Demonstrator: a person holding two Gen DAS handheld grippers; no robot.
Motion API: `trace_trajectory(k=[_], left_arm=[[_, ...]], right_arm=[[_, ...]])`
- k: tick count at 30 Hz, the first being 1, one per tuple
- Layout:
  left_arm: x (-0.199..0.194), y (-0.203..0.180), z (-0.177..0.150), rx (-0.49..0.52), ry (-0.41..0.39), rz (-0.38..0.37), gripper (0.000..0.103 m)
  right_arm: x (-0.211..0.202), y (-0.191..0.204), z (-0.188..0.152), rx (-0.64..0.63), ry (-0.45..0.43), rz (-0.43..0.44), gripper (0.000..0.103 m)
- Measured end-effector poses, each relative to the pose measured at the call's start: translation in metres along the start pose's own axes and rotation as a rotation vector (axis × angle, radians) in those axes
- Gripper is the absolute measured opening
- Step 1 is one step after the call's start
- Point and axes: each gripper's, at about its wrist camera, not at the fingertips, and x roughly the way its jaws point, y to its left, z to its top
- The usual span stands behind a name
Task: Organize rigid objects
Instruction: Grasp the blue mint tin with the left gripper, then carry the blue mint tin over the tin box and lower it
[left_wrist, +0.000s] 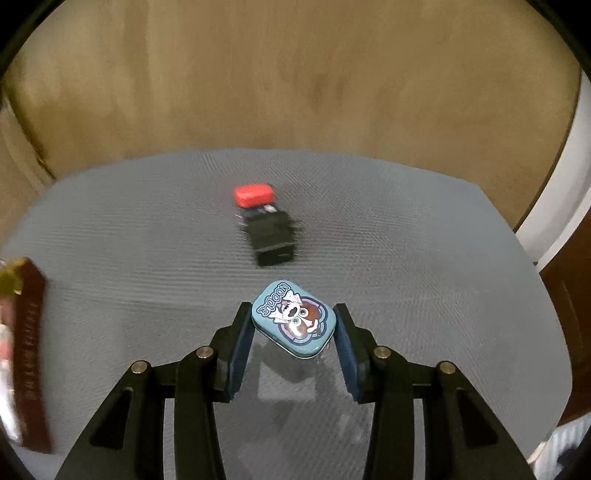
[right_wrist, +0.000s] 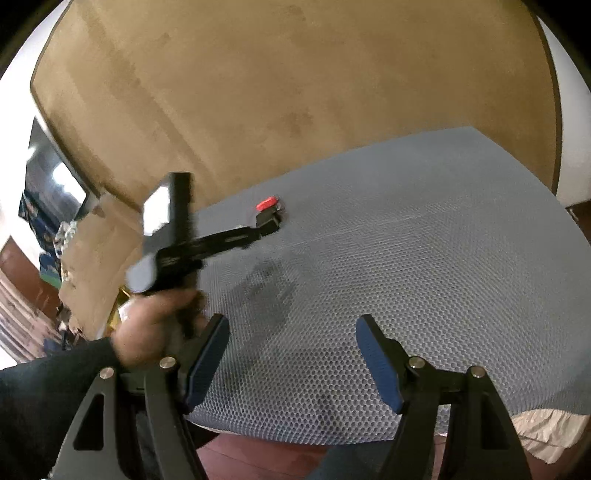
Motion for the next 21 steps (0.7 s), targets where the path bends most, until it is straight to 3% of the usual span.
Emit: trace_trajectory(k=[6, 11, 18, 21], left_arm=[[-0.081, 0.072, -0.001, -0.004, -0.114, 0.091, 0.039], [-0.132, 0.146, 0.003, -0.073, -0.152, 0.209, 0.039], [-0.175, 0.236, 0.004, -0.169, -0.172, 0.341, 0.039], [-0.182, 0.267, -0.004, -0.227, -0.155, 0.360, 0.039]], right_arm=[[0.007, 0.029, -0.006, -0.083, 0.012, -0.022, 0.073], [0.014, 0.054, -0.015, -0.168, 0.025, -0.032, 0.073], [0.019, 0.072, -0.026, -0.260, 0.031, -0.040, 0.073], [0.024, 0.076, -0.029, -0.276, 0.041, -0.048, 0.073]])
